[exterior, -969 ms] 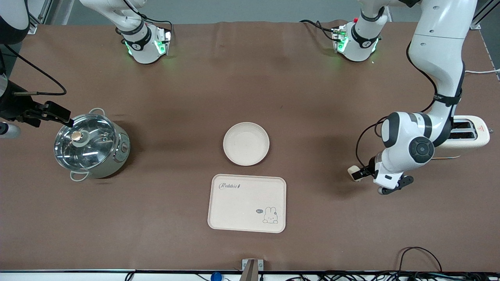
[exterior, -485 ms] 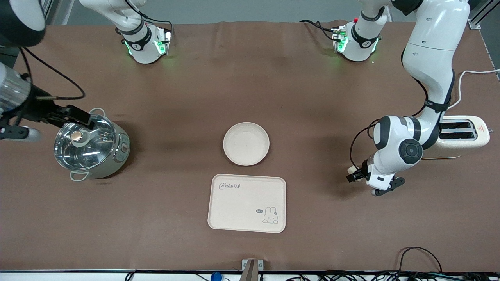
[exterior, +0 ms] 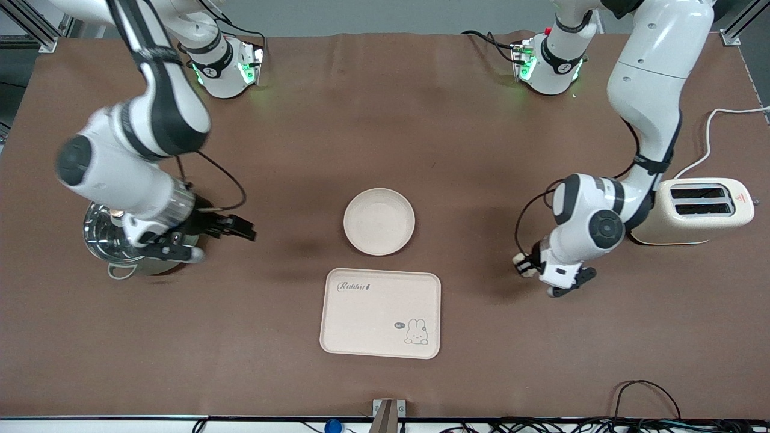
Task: Place bun in plate and plate on tray
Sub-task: 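Carry the bun into the plate while the right gripper reaches the plate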
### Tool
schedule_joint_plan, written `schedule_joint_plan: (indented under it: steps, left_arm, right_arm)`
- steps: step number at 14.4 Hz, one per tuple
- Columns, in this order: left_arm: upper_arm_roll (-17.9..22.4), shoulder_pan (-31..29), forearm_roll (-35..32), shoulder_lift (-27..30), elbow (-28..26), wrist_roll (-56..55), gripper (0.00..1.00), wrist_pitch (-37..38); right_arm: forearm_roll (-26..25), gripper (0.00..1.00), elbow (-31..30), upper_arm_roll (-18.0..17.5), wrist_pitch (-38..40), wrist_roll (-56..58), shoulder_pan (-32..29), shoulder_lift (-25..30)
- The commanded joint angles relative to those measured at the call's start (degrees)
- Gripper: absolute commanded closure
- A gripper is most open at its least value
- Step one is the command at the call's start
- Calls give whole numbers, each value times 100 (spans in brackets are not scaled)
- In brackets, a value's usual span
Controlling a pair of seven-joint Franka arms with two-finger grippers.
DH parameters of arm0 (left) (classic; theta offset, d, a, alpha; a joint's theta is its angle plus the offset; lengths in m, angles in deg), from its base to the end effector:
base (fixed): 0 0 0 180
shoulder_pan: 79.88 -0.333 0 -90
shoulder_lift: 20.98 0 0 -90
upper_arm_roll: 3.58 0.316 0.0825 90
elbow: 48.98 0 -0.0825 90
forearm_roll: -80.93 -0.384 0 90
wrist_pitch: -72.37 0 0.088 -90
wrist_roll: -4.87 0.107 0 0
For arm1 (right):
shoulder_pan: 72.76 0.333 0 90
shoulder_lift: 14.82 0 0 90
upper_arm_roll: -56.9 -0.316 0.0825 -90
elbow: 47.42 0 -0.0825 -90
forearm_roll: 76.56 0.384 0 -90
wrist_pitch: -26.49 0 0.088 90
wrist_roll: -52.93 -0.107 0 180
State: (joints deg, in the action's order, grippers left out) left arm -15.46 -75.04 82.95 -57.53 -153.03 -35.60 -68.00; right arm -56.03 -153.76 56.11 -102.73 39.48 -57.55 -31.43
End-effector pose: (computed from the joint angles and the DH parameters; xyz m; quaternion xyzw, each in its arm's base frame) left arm 0.6262 -0.1789 0.1938 0.9685 0.2380 -0.0314 0.0656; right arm 0.6095 0.1841 0.3774 -0.9843 0.0835 -0.0148 0.1548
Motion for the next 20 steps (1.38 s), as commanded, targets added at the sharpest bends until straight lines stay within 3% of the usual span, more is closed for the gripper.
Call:
schedule_joint_plan:
  steps: [1,4,8,10,11,14,15,16,19,20]
  left_arm:
    - [-384,43,79,244,-55,-504,78,-34]
    - [-825,488,44,218,296,-1364,78,-34]
    - [-642,1816,-17,-290,1069,-2613,77,-52]
    - [-440,2343,-280,-554,1342,-3052,74,-78]
    - [-334,2537,-403,-686,1430,-3220,70,-87]
    - [-27,3004,-667,-925,1536,-3634,42,-105]
    - [0,3031,-694,-907,1536,-3661,25,-105]
    - [1,2988,-712,-811,1536,-3652,0,-61]
    - [228,2900,-712,-303,1563,-3617,0,499]
    - [395,2838,-721,73,1650,-3565,0,876]
  right_arm:
    - [442,0,-685,44,-1286,-105,578,-202]
    - [460,0,-783,53,-1624,-158,1158,-536]
    - [495,0,-819,53,-2668,-473,1590,-1186]
    - [496,2,-731,53,-2802,-702,1731,-1415]
    - [496,6,-722,53,-2741,-694,1749,-1442]
    - [487,7,-774,53,-2662,-606,1880,-1460]
    - [487,10,-775,53,-2609,-658,2003,-1477]
    - [495,14,-775,62,-2635,-668,2100,-1538]
    - [496,30,-775,53,-2670,-668,2153,-1591]
    - [487,42,-775,62,-2688,-659,2162,-1626]
